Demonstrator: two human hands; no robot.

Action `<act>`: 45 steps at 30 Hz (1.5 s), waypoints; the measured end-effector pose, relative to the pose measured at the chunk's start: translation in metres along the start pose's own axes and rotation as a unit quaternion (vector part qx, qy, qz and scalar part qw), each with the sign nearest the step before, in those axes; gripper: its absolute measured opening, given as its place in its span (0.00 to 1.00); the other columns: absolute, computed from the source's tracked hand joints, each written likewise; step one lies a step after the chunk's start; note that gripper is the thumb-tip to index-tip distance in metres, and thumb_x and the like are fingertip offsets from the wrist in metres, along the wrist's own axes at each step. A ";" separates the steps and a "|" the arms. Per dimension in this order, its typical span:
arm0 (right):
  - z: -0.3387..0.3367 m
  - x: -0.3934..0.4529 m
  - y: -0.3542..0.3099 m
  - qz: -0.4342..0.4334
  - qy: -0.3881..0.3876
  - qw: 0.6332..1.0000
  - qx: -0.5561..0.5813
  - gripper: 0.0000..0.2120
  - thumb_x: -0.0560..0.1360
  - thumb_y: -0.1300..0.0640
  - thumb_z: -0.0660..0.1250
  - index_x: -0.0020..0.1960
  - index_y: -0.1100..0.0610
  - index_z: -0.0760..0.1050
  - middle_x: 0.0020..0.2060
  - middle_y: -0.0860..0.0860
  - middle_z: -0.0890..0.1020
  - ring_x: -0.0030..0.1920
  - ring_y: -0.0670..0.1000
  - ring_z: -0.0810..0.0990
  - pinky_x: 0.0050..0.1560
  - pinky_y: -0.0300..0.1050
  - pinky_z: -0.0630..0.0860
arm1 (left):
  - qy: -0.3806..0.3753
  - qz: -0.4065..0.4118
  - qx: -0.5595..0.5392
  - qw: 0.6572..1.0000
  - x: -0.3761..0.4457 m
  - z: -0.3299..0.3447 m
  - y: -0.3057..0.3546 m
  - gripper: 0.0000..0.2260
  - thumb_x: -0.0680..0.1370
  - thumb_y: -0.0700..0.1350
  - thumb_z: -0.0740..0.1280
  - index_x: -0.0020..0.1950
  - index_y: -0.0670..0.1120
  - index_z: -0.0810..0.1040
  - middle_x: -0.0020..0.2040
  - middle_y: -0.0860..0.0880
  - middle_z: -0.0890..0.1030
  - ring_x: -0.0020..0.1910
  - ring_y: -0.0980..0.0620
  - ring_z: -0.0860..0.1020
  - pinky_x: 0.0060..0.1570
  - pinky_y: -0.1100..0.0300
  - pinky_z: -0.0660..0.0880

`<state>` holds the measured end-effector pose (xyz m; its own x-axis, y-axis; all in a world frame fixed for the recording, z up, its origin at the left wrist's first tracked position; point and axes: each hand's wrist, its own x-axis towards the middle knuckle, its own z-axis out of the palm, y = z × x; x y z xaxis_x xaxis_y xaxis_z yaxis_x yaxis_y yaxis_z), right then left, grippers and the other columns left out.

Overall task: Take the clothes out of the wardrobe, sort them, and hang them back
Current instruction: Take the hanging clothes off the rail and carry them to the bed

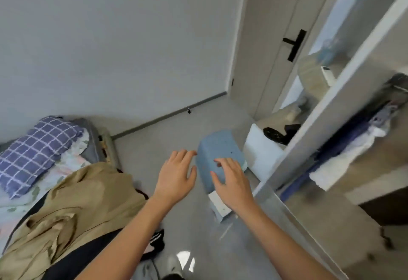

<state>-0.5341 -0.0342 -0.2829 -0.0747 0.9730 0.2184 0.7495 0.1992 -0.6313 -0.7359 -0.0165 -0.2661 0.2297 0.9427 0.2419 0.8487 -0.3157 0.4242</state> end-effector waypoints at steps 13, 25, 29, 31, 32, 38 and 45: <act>-0.191 -0.118 0.139 0.241 0.220 0.942 -0.079 0.13 0.80 0.47 0.65 0.63 0.47 0.75 0.55 0.43 0.77 0.59 0.49 0.75 0.55 0.48 0.75 | -0.120 0.327 -0.072 0.935 0.071 0.097 0.233 0.14 0.81 0.46 0.66 0.67 0.51 0.75 0.56 0.53 0.77 0.55 0.48 0.77 0.42 0.49 0.79; -0.285 -0.195 0.218 0.372 0.304 0.871 -0.103 0.15 0.82 0.46 0.64 0.67 0.49 0.73 0.60 0.43 0.77 0.63 0.46 0.74 0.60 0.47 0.76 | -0.204 0.385 -0.086 0.896 0.102 0.180 0.377 0.16 0.81 0.47 0.64 0.69 0.55 0.71 0.56 0.58 0.75 0.56 0.53 0.74 0.41 0.53 0.78; -0.323 -0.210 0.268 0.389 0.328 0.855 -0.098 0.15 0.82 0.46 0.64 0.67 0.47 0.73 0.60 0.42 0.77 0.63 0.46 0.74 0.60 0.50 0.78 | -0.214 0.399 -0.073 0.889 0.113 0.216 0.434 0.15 0.82 0.47 0.64 0.69 0.52 0.72 0.58 0.57 0.76 0.55 0.54 0.74 0.43 0.55 0.77; -0.342 -0.216 0.293 0.392 0.336 0.851 -0.096 0.15 0.82 0.46 0.64 0.68 0.46 0.72 0.60 0.42 0.77 0.63 0.46 0.74 0.61 0.50 0.78 | -0.221 0.404 -0.060 0.886 0.120 0.235 0.460 0.15 0.81 0.47 0.65 0.68 0.51 0.73 0.57 0.56 0.77 0.57 0.52 0.75 0.44 0.52 0.78; -0.353 -0.219 0.305 0.395 0.337 0.849 -0.100 0.15 0.82 0.46 0.63 0.69 0.46 0.72 0.60 0.42 0.77 0.63 0.46 0.74 0.61 0.50 0.78 | -0.223 0.404 -0.051 0.886 0.124 0.244 0.473 0.15 0.81 0.47 0.65 0.68 0.51 0.73 0.57 0.56 0.77 0.58 0.51 0.75 0.45 0.51 0.79; -0.419 -0.242 0.379 0.435 0.345 0.822 -0.126 0.16 0.83 0.49 0.63 0.70 0.48 0.71 0.62 0.45 0.76 0.65 0.50 0.73 0.58 0.49 0.78 | -0.231 0.373 -0.026 0.898 0.145 0.286 0.536 0.16 0.81 0.48 0.65 0.69 0.50 0.71 0.58 0.52 0.77 0.57 0.49 0.75 0.45 0.52 0.77; -0.469 -0.255 0.464 0.516 0.345 0.763 -0.181 0.26 0.78 0.54 0.70 0.74 0.54 0.68 0.69 0.55 0.72 0.69 0.58 0.71 0.63 0.55 0.79 | -0.226 0.308 -0.012 0.924 0.194 0.335 0.558 0.24 0.81 0.47 0.68 0.76 0.47 0.68 0.69 0.45 0.72 0.65 0.41 0.74 0.52 0.47 0.79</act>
<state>0.1409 -0.2449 -0.2828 0.9484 0.2718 0.1632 0.3169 -0.7979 -0.5127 -0.0583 0.0267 -0.2743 0.8456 0.5307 0.0574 0.4814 -0.8046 0.3478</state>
